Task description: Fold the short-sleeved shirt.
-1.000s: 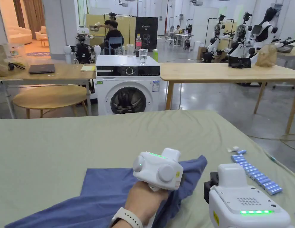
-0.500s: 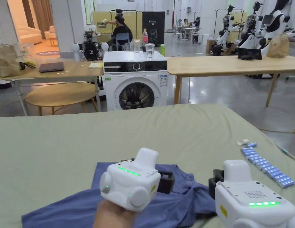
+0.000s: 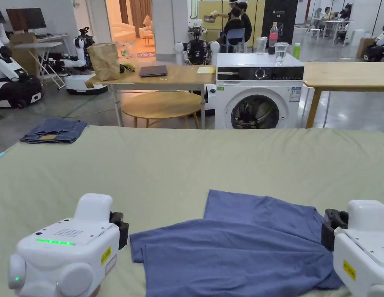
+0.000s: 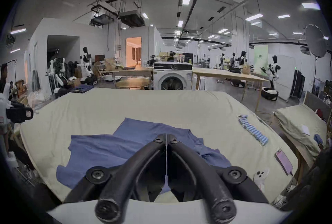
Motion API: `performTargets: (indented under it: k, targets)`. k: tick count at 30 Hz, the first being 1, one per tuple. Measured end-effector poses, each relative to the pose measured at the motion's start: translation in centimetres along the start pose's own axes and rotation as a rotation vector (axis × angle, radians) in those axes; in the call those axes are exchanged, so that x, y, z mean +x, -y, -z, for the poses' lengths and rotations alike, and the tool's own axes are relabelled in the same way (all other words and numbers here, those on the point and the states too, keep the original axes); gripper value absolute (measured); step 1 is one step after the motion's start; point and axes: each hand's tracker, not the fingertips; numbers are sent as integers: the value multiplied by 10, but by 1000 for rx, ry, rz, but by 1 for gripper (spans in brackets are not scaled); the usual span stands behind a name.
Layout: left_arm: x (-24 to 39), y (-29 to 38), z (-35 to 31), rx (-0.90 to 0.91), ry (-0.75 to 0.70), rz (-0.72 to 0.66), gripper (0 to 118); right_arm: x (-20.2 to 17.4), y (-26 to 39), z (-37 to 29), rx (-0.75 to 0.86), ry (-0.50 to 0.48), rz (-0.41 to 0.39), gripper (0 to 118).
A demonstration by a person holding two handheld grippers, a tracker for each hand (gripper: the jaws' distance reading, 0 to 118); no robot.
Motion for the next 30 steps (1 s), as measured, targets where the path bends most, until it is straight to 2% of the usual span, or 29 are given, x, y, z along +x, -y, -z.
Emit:
performTargets:
  k: [2,4,7,11,15,16,18,19,24,25,26,27,28,29,30]
  targets:
    - [-7,1,25,-131,78,-70,0,4,-1,-1,-7,8,7,0]
    - [-10,1,59,-195,46,-67,0,10,-1,1,-12,18,15,0]
    - [-21,2,122,-350,87,-121,0,19,1,6,-32,39,14,0]
    - [-18,13,210,-567,57,-71,0,33,6,17,-57,71,21,0]
    - [-15,14,259,-639,62,-102,0,47,11,30,-82,108,26,0]
    - [-13,12,266,-635,49,-91,24,49,12,32,-87,114,30,0]
    - [-9,13,275,-665,64,-67,95,55,14,36,-94,125,35,0]
    - [-7,14,279,-663,58,-72,111,58,15,38,-96,131,37,0]
    - [-3,22,293,-676,-23,-88,110,75,20,45,-116,149,43,0]
    - [-3,24,297,-700,-13,-84,105,80,21,47,-123,157,40,0]
    - [-1,28,297,-737,6,-80,92,86,22,48,-131,166,36,0]
    - [1,32,293,-747,20,-76,73,95,24,51,-143,178,32,0]
    - [2,33,288,-717,55,-89,56,103,26,55,-161,192,30,0]
    - [1,31,283,-683,56,-105,44,113,29,59,-185,212,28,0]
    - [3,32,280,-681,53,-86,27,125,31,65,-209,235,19,0]
